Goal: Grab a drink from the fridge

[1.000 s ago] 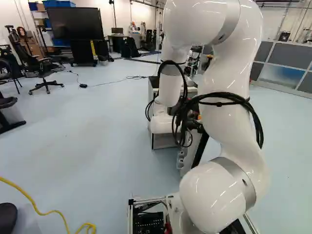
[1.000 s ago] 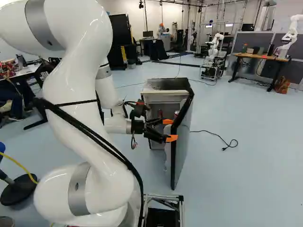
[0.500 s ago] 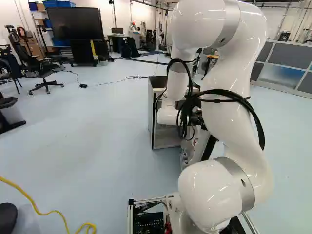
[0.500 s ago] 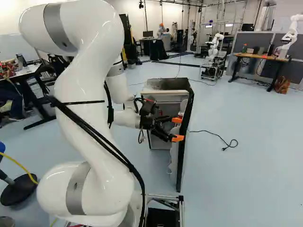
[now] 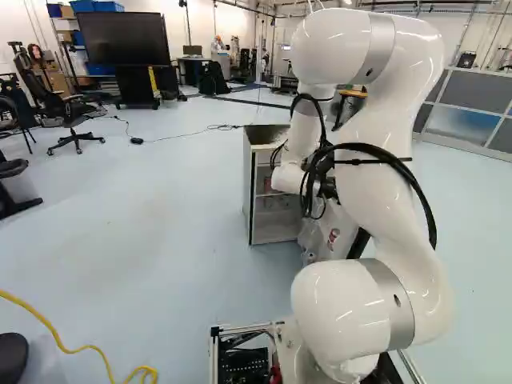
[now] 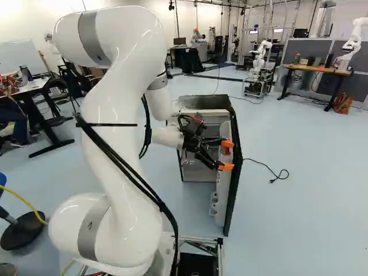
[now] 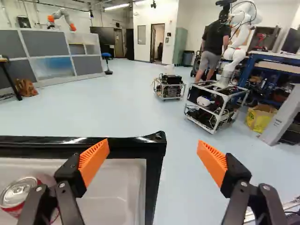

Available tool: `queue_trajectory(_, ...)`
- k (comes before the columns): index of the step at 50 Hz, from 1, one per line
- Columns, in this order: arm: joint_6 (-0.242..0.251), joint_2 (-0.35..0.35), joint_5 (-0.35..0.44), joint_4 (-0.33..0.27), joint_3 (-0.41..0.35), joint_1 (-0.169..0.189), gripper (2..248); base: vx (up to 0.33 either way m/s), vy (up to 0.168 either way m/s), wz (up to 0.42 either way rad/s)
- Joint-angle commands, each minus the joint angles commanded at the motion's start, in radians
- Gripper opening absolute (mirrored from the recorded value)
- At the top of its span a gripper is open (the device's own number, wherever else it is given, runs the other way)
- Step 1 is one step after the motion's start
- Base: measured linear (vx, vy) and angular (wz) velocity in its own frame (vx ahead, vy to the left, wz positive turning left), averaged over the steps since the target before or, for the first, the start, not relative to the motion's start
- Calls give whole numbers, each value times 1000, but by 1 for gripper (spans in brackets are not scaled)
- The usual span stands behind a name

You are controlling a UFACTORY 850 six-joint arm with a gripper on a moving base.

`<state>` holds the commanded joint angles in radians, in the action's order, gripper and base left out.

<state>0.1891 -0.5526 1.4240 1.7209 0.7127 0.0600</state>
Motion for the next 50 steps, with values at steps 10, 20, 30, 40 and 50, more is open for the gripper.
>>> queue_trajectory(10, 0, -25, 0, 0, 56, 53, 247, 0, 0, 0)
queue_trajectory(20, 0, -50, 0, 0, 113, 103, 247, 0, 0, 0)
queue_trajectory(30, 0, -77, 0, 0, 171, 149, 247, 0, 0, 0)
queue_trajectory(40, 0, -105, 0, 0, 230, 193, 247, 0, 0, 0)
queue_trajectory(50, 0, -126, 0, 0, 275, 224, 247, 0, 0, 0)
